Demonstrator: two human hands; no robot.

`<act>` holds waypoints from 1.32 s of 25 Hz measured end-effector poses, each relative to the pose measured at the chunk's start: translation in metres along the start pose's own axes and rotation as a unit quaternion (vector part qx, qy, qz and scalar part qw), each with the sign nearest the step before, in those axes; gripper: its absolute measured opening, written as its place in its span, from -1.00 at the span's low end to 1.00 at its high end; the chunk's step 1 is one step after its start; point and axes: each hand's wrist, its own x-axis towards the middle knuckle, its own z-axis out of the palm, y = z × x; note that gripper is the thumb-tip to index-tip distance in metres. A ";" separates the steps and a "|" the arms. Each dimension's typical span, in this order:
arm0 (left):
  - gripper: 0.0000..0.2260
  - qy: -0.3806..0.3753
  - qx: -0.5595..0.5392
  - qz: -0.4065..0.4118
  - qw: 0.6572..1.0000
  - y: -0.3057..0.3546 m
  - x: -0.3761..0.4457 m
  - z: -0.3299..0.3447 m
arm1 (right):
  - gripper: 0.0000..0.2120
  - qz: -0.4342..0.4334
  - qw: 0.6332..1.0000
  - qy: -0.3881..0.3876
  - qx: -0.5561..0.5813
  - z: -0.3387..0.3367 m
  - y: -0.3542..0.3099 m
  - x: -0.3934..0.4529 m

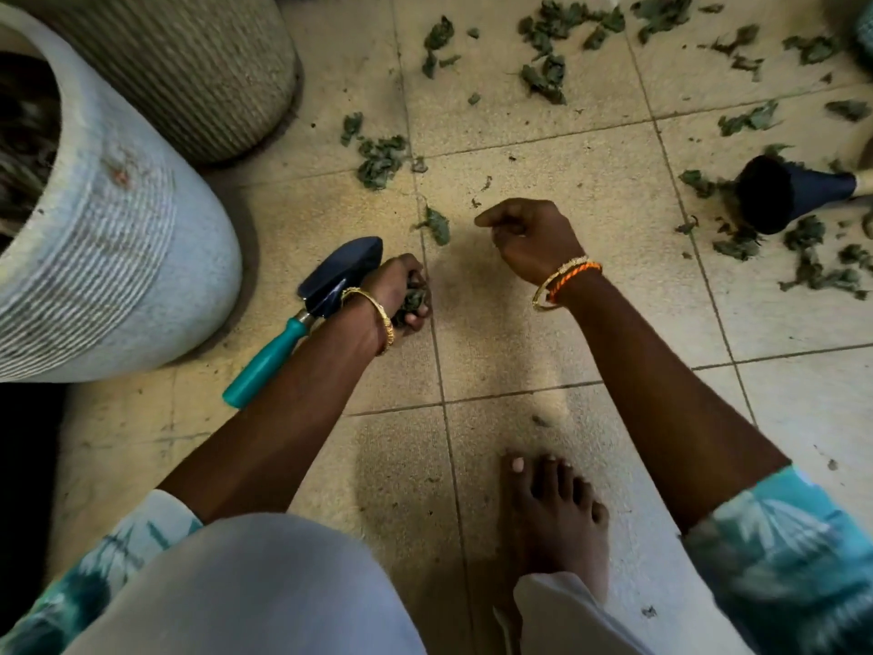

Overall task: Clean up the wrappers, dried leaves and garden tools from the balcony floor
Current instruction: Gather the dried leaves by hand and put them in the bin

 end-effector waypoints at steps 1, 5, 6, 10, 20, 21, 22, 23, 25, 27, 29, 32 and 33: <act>-0.71 0.005 -0.010 0.003 1.000 0.002 -0.001 -0.008 | -0.70 -0.023 0.998 -0.028 -0.055 0.004 0.000 0.012; -0.71 0.012 -0.030 -0.002 0.999 0.002 -0.001 -0.023 | -0.39 -0.132 0.941 -0.183 -0.253 0.040 -0.006 0.033; -0.69 0.014 -0.028 -0.004 1.000 0.002 0.000 -0.024 | -0.41 -0.164 0.928 -0.184 -0.278 0.052 -0.006 0.027; -0.72 0.025 -0.015 0.002 1.000 0.000 0.004 -0.023 | -0.62 -0.234 0.937 -0.061 -0.252 0.069 0.013 0.001; -0.55 0.021 0.055 0.024 0.998 0.015 0.006 -0.018 | -0.71 -0.031 0.988 -0.112 0.098 0.026 -0.038 0.008; -0.53 0.015 0.056 0.026 0.998 0.016 0.006 -0.016 | -0.67 -0.029 0.986 -0.117 0.119 0.031 -0.044 0.004; -0.53 0.009 0.057 0.031 0.998 0.017 0.007 -0.015 | -0.65 -0.034 0.985 -0.115 0.127 0.038 -0.048 0.003; -0.55 0.009 0.056 0.036 0.998 0.018 0.008 -0.015 | -0.67 -0.047 0.986 -0.114 0.113 0.044 -0.051 0.004; -0.63 0.015 0.039 0.039 0.998 0.020 0.011 -0.022 | -0.77 -0.070 0.987 -0.122 0.076 0.050 -0.054 0.013; -0.66 0.015 0.023 0.040 0.999 0.022 0.013 -0.036 | -0.87 -0.066 0.991 -0.078 0.084 0.045 -0.049 0.031; -0.67 0.023 0.027 0.054 0.998 0.022 0.012 -0.049 | -0.83 -0.049 0.997 -0.016 0.063 0.034 -0.040 0.050; -0.72 0.047 0.096 0.093 0.990 0.021 0.011 -0.059 | -0.76 -0.048 0.998 -0.017 -0.026 0.031 -0.029 0.060; -0.75 0.063 0.128 0.120 0.983 0.021 0.012 -0.061 | -0.76 -0.056 0.997 -0.031 -0.043 0.035 -0.029 0.060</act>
